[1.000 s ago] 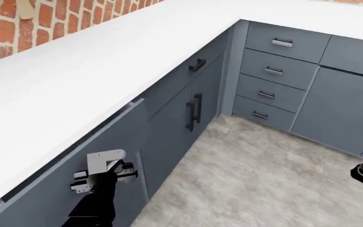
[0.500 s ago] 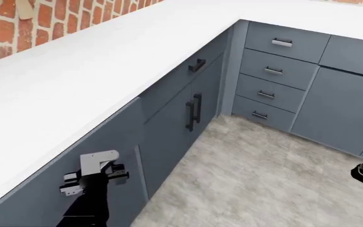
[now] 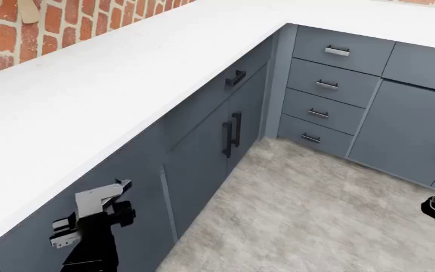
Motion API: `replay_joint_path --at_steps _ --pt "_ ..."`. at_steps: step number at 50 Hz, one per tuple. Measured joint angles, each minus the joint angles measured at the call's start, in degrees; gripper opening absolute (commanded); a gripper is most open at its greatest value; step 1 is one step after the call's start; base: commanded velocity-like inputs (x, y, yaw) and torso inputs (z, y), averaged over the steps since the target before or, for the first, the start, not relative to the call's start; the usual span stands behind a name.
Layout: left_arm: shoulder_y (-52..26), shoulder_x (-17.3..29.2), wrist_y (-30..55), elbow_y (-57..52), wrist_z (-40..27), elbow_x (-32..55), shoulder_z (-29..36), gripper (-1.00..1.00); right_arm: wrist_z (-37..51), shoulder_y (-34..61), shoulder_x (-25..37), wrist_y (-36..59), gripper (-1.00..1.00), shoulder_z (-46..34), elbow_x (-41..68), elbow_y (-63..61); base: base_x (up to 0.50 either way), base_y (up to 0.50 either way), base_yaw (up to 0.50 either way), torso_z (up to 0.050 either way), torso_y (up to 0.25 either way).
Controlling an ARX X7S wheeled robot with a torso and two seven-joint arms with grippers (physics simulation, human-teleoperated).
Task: Close the right drawer.
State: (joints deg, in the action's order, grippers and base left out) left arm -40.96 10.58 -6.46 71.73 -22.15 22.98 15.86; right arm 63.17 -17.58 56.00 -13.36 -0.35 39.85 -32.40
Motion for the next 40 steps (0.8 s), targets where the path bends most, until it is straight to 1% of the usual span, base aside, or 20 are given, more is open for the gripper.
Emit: replay_joint_path --at_steps 10,16,28,40 --pt "0.7 0.8 0.1 1.6 -2.9 -4.7 -9.1 1.00 -0.2 0.0 -0.2 0.1 1.00 0.1 0.0 0.1 0.00 0.00 0.00 0.000 0.000" --pt "0.9 1.1 0.1 2.1 -4.0 -7.5 -13.0 1.00 -0.3 0.1 -0.3 0.2 1.00 0.2 0.0 0.0 0.00 0.00 0.00 0.000 0.000" --pt "0.6 0.3 1.0 2.2 -6.5 -12.0 -15.0 1.00 -0.4 0.4 -0.5 0.8 1.00 0.1 0.0 -0.1 0.00 0.00 0.00 0.000 0.000" --pt "-0.8 -0.4 6.2 1.1 -9.7 -15.3 -15.9 1.00 -0.2 0.4 -0.4 1.3 1.00 0.3 -0.2 -0.8 0.00 0.00 0.00 0.000 0.000"
